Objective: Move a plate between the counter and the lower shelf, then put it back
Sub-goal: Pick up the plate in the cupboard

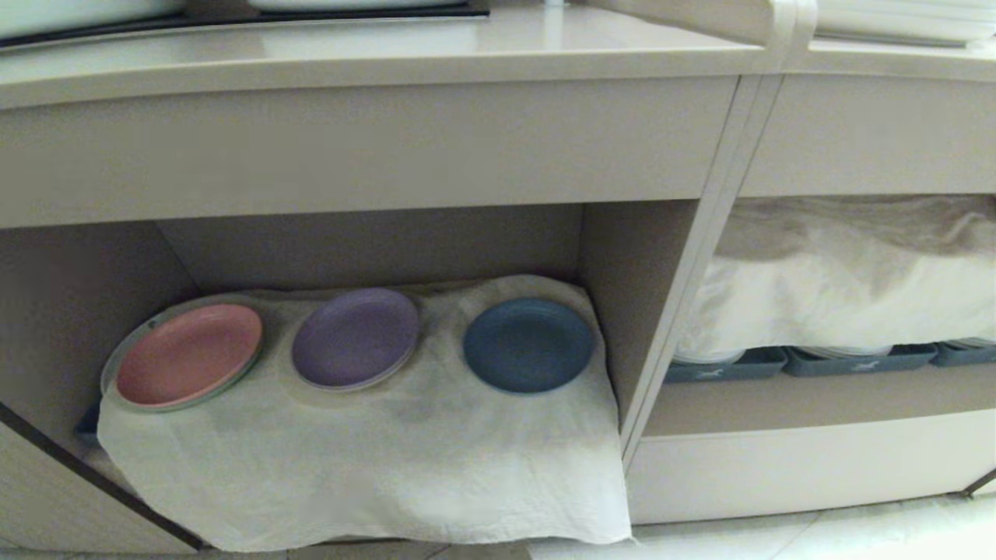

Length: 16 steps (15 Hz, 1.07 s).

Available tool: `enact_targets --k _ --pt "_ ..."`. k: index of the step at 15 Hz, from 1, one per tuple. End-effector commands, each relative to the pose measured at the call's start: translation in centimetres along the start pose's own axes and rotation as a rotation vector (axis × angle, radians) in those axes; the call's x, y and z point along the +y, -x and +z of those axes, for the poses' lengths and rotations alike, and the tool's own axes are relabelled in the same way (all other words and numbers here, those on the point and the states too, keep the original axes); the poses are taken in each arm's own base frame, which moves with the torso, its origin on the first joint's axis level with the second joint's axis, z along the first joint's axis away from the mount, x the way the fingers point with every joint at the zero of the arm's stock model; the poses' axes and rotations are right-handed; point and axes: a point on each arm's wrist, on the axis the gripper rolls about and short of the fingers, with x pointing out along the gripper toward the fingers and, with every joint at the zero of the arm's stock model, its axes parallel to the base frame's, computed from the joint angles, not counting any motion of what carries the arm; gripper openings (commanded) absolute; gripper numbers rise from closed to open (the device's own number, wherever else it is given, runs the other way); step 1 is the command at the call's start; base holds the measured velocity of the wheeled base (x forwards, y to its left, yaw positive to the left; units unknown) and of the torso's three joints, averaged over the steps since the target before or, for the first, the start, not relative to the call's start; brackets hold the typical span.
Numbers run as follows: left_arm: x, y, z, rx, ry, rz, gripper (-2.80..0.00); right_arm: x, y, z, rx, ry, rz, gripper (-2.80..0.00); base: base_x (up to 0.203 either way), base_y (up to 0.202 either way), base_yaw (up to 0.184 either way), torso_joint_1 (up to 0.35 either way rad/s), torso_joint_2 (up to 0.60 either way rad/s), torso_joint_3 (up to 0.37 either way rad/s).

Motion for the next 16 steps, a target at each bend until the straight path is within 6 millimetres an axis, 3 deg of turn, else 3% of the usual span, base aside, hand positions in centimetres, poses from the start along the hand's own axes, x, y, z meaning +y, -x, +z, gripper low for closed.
enact_targets --k 1,16 --pt "0.0 0.01 -0.01 -0.002 0.0 0.0 -2.8 0.0 0.0 0.0 0.0 -0.001 0.0 -2.8 0.0 0.0 0.0 0.0 0.0 0.0" --pt "-0.03 0.02 0.02 -0.002 -0.011 -0.01 -2.8 0.0 0.0 0.0 0.0 0.0 0.0 -2.8 0.0 0.0 0.0 0.0 0.0 0.0"
